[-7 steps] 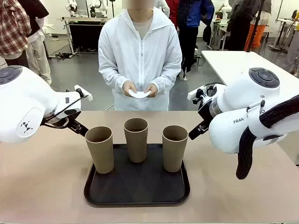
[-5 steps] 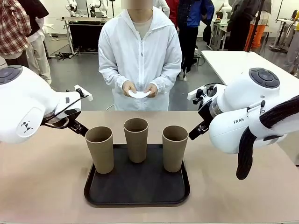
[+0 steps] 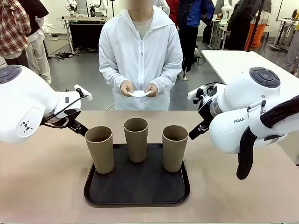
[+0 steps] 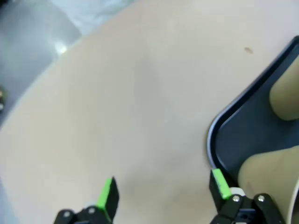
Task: Place coasters on the table and set cups on them.
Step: Pick up one Reusable plastic cup and place it on a coaster set by the human.
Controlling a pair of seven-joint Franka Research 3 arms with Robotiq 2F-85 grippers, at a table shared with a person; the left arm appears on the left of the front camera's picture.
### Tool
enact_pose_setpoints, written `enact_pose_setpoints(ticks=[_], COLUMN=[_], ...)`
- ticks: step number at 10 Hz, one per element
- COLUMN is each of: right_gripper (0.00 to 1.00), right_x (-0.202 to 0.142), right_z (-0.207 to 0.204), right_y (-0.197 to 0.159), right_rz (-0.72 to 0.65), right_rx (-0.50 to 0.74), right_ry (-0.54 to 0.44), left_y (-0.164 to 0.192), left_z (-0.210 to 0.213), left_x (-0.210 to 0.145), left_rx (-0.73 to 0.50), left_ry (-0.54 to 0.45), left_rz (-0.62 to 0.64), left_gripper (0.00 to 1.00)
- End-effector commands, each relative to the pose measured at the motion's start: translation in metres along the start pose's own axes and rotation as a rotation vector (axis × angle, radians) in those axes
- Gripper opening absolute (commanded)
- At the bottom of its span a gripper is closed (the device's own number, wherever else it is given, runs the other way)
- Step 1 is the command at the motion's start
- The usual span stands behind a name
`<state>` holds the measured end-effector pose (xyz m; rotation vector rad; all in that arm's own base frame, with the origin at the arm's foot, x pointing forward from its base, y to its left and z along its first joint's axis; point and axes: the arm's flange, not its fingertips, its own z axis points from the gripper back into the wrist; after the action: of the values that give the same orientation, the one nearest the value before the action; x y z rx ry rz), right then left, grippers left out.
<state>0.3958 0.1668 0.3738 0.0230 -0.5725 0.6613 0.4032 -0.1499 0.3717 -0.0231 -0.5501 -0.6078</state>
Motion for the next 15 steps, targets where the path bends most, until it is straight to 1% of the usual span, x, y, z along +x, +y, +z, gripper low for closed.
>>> enact_pose_setpoints(ticks=[1, 6, 7, 8, 9, 10, 11, 12, 13, 14, 15], right_gripper=[1.00, 1.00, 1.00, 1.00, 1.00, 1.00, 1.00, 1.00, 1.00, 1.00, 1.00], right_x=[0.000, 0.000, 0.006, 0.006, -0.002, -0.014, -0.032, -0.052, -0.076, -0.094, -0.103], right_z=[0.000, 0.000, 0.018, 0.041, 0.071, 0.095, 0.113, 0.128, 0.138, 0.138, 0.129], right_y=[0.000, 0.000, -0.001, 0.004, 0.013, 0.026, 0.041, 0.058, 0.073, 0.078, 0.072], right_rz=[0.000, 0.000, 0.010, 0.016, 0.020, 0.025, 0.029, 0.040, 0.043, 0.026, 0.053], right_rx=[0.000, 0.000, -0.026, -0.048, -0.035, -0.037, -0.008, 0.008, 0.021, 0.047, -0.074], right_ry=[0.000, 0.000, 0.007, 0.024, 0.081, 0.121, 0.200, 0.255, 0.284, 0.278, 0.264], left_y=[0.000, 0.000, 0.009, 0.009, 0.006, 0.000, -0.010, -0.023, -0.037, -0.043, -0.044], left_z=[0.000, 0.000, 0.030, 0.058, 0.087, 0.105, 0.118, 0.130, 0.140, 0.143, 0.139], left_x=[0.000, 0.000, 0.005, 0.005, -0.002, -0.013, -0.024, -0.037, -0.055, -0.066, -0.071], left_rx=[0.000, 0.000, 0.084, 0.122, 0.112, 0.055, -0.053, -0.111, -0.120, -0.087, -0.022], left_ry=[0.000, 0.000, -0.013, -0.009, 0.023, 0.053, 0.125, 0.184, 0.217, 0.236, 0.239], left_rz=[0.000, 0.000, -0.003, -0.021, -0.022, -0.015, -0.004, 0.006, 0.038, 0.077, 0.093], left_gripper=[1.00, 1.00, 1.00, 1.00, 1.00, 1.00, 1.00, 1.00, 1.00, 1.00, 1.00])
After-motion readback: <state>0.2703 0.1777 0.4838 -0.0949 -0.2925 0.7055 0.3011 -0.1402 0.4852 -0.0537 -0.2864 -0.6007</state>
